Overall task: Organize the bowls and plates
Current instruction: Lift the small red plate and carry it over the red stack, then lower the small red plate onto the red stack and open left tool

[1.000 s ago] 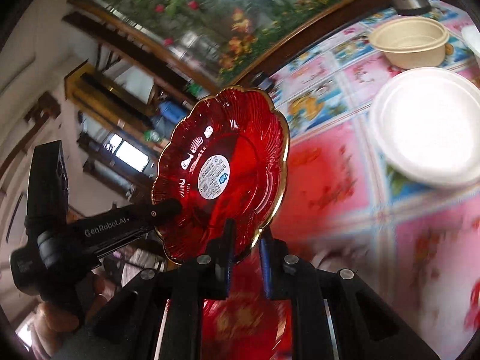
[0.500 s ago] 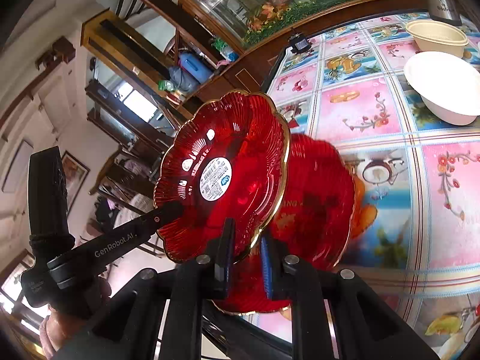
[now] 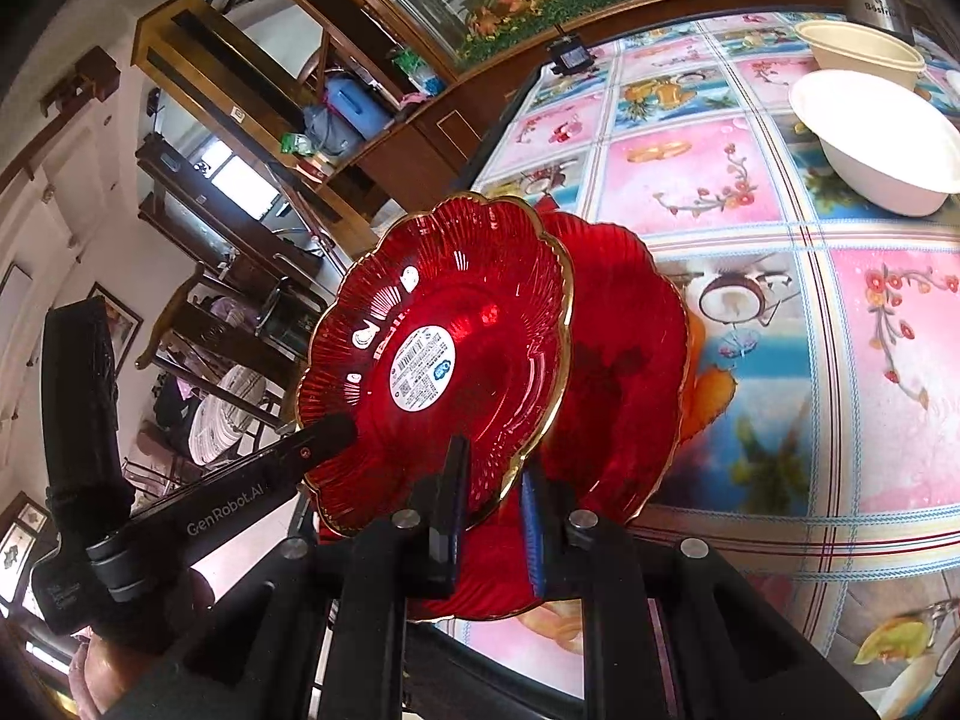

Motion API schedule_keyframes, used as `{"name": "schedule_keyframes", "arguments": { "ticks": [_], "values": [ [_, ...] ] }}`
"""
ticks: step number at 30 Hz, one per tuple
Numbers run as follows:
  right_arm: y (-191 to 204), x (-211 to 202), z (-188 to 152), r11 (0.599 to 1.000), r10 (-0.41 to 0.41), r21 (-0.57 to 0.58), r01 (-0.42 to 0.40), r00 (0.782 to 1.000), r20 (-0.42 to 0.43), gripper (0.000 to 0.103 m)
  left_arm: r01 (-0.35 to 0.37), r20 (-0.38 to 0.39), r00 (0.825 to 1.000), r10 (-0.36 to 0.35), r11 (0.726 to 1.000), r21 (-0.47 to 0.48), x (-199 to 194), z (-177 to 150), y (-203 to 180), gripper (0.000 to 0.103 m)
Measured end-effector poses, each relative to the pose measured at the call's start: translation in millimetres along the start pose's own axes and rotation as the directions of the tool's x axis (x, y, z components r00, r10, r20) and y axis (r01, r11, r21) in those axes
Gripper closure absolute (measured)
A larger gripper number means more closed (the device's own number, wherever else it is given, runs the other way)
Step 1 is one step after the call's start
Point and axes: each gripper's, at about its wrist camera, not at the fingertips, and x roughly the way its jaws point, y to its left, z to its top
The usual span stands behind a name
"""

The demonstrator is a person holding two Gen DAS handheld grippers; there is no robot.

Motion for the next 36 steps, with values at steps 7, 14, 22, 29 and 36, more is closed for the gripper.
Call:
{"name": "schedule_keyframes", "arguments": {
  "ticks": [7,14,22,29,36],
  "values": [
    [-0.1,0.4,1.4,1.0,-0.017,-0.007,0.017,1.0,0.006,0.088,-0.006,-0.003,1.0,0.006,1.0,0.002,2.6,-0.8,-1.4,0.083],
    [4.3,2.3,3.3,0.999,-0.041,-0.031,0.041,0.999,-0.003,0.084,-0.022,-0.013,1.0,0.023,1.0,0.022,5.3,-1.3,-3.6,0.081],
    [7.8,0.4,7.6,0.996,-0.084,-0.045,0.083,0.996,-0.007,0.074,-0.075,0.005,0.997,0.075,0.995,0.061,1.9,-1.7,-7.1,0.081],
    [7.5,1.2,8.8,0.995,-0.083,-0.049,0.081,0.996,-0.025,0.074,-0.107,0.018,0.994,0.106,0.99,0.094,-2.3,-1.5,-9.1,0.081],
    [7.1,-3.2,11.4,0.994,-0.093,-0.056,0.093,0.996,0.001,0.074,-0.256,0.107,0.964,0.243,0.956,0.14,-11.9,-0.9,-14.6,0.077]
  ]
}}
